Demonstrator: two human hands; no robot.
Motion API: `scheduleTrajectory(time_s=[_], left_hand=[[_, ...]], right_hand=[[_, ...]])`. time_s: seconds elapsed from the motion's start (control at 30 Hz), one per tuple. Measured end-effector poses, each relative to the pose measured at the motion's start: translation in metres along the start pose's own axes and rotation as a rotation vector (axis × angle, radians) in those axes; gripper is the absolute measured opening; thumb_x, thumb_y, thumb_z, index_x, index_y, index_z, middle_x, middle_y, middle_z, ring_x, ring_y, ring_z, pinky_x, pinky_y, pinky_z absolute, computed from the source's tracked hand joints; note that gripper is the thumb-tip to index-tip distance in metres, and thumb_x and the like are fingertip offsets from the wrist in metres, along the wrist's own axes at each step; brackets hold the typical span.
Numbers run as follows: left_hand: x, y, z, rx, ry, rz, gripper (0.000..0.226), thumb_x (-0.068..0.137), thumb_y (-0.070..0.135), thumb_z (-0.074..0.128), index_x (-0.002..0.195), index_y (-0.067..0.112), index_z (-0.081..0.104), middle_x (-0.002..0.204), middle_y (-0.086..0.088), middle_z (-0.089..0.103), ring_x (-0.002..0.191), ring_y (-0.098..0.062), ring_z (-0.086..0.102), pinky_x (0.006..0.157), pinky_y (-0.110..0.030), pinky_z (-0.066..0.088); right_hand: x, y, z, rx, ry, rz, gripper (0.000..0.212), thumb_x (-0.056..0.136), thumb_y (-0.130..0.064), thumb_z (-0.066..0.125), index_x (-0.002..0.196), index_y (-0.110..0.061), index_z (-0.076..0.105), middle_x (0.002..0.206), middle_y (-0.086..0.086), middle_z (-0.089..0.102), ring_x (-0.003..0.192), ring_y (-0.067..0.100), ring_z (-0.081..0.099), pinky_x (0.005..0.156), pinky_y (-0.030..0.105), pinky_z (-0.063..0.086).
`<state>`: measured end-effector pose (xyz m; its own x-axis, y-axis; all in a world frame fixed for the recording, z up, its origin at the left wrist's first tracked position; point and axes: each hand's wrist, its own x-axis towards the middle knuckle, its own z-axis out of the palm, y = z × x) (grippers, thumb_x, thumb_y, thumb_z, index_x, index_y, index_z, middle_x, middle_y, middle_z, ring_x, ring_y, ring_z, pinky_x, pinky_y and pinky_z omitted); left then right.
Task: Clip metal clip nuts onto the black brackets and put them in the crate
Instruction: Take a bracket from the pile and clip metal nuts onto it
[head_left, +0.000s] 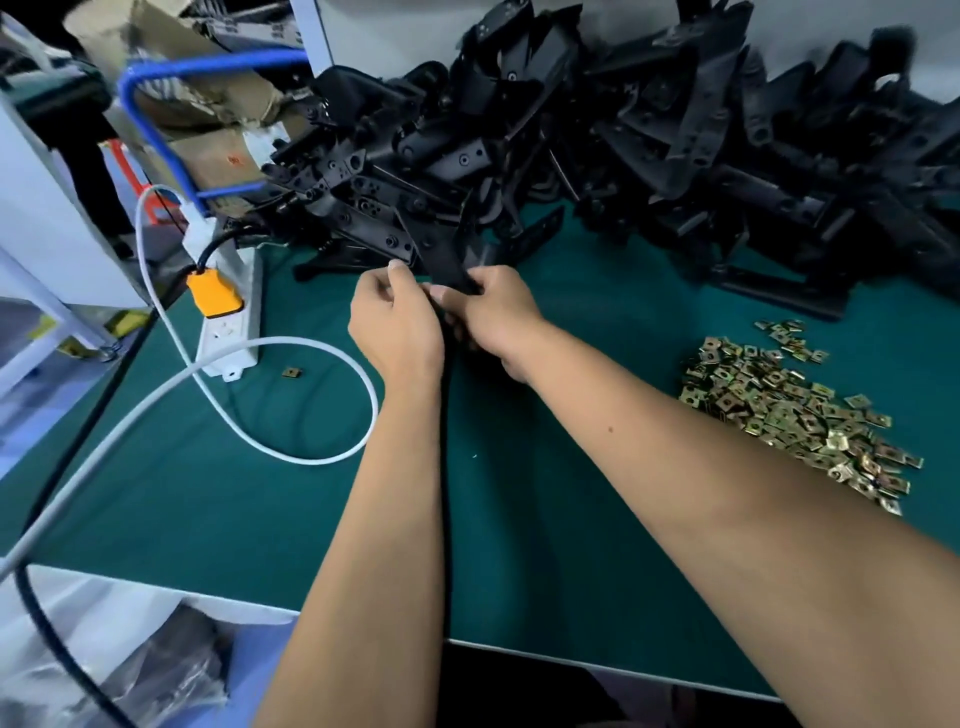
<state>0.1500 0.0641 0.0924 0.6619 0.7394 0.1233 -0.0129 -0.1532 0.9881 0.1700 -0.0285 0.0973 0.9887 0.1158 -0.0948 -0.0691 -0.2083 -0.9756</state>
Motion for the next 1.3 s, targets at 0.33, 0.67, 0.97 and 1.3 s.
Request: scheduleTrajectory(time_s=[0.33,0.67,0.97,1.3], left_hand=[[-0.007,0.009,0.001,-0.670,-0.525,-0.408,0.066,0.108,0.058,0.030,0.129,0.003,0.059,0.118,-0.017,0.074,0.109,-0.027,0.073,0.101,-0.038,0.056],[-0.054,0.045,0.040,-0.880,-0.816,-0.428,0.056,0.102,0.060,0.046,0.145,0.025,0.044,0.125,-0.003,0.073,0.096,-0.014,0.070,0.087,-0.031,0.056],[-0.086,0.057,0.085,-0.767,-1.042,-0.061,0.061,0.108,0.021,0.050,0.159,0.038,0.019,0.131,-0.008,0.058,0.110,-0.027,0.058,0.094,-0.043,0.051],[-0.084,0.010,0.082,0.370,-1.026,0.822,0.062,0.092,0.025,0.074,0.149,0.038,0.051,0.114,-0.002,0.058,0.109,-0.022,0.057,0.104,-0.040,0.046]], right_hand=[[-0.036,-0.007,-0.038,0.402,-0.065,0.140,0.022,0.106,-0.024,0.054,0.086,-0.014,0.057,0.059,-0.001,0.047,0.049,0.012,0.038,0.040,0.022,0.024],[-0.083,-0.001,-0.142,0.248,-0.320,0.020,0.032,0.109,-0.031,0.046,0.085,-0.012,0.054,0.059,0.002,0.043,0.050,0.015,0.035,0.040,0.023,0.020],[-0.097,0.043,-0.218,-0.481,0.268,-0.365,0.046,0.103,-0.057,0.047,0.079,-0.023,0.067,0.068,-0.004,0.064,0.067,0.009,0.060,0.066,0.035,0.048],[-0.092,0.053,-0.224,-0.905,0.166,-0.298,0.014,0.093,-0.038,0.073,0.091,-0.024,0.071,0.095,-0.005,0.060,0.100,0.019,0.053,0.082,0.036,0.041]])
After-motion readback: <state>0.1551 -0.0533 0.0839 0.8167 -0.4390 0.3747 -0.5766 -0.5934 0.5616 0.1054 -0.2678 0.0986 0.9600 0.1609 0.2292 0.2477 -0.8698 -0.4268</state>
